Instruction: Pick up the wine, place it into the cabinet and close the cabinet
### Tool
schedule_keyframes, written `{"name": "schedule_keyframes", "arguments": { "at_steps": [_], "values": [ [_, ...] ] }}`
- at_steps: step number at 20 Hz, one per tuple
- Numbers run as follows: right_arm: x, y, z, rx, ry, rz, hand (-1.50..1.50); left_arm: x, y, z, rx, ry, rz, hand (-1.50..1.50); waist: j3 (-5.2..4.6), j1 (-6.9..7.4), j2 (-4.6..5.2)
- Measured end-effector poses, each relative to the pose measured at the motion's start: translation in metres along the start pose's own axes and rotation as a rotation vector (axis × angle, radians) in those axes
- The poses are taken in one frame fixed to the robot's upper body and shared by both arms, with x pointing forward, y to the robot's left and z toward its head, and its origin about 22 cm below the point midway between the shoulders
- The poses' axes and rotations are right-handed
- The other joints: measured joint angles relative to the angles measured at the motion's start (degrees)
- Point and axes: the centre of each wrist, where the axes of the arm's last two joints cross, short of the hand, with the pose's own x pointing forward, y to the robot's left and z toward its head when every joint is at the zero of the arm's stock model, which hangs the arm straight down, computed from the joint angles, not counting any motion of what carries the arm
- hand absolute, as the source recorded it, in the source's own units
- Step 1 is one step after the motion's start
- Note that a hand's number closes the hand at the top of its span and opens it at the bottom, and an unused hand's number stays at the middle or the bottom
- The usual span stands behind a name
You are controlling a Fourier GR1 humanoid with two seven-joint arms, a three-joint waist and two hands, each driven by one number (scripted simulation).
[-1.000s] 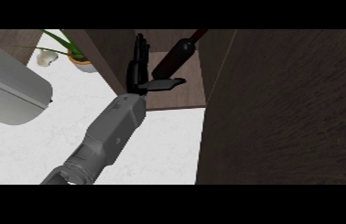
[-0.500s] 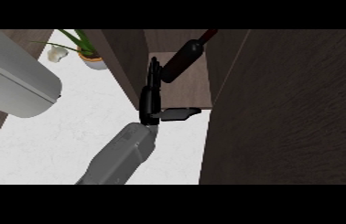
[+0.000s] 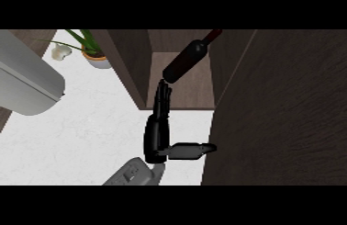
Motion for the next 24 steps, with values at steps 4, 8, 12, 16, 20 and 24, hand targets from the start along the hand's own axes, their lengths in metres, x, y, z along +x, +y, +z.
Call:
{"name": "schedule_keyframes", "arguments": {
  "at_steps": [4,8,12,16,20,24],
  "values": [
    [0.001,0.0,0.0,-0.001,-0.004,0.002,-1.5,0.024,0.007,0.011,0.026,-0.013,0.002,-1.5,0.0,0.04,0.03],
    [0.003,-0.002,-0.003,-0.001,-0.003,0.012,-1.5,0.042,0.015,0.032,0.04,-0.01,-0.001,-1.5,-0.01,0.07,0.07],
    [0.0,-0.006,-0.001,0.008,0.002,0.027,-1.5,0.059,0.025,0.049,0.047,-0.021,0.027,-1.5,0.0,0.0,0.11],
    [-0.005,-0.005,0.002,0.047,0.032,0.015,1.5,0.076,0.038,0.068,0.012,-0.029,0.041,-1.5,0.0,0.04,0.09],
    [-0.003,0.002,0.002,0.107,0.067,0.007,1.5,0.088,0.055,0.077,-0.032,-0.027,0.049,-1.5,-0.01,-0.01,0.11],
    [-0.006,0.003,0.005,0.147,0.08,0.017,1.5,0.104,0.08,0.078,-0.076,-0.024,0.057,-1.5,-0.02,-0.08,0.13]
  ]
}}
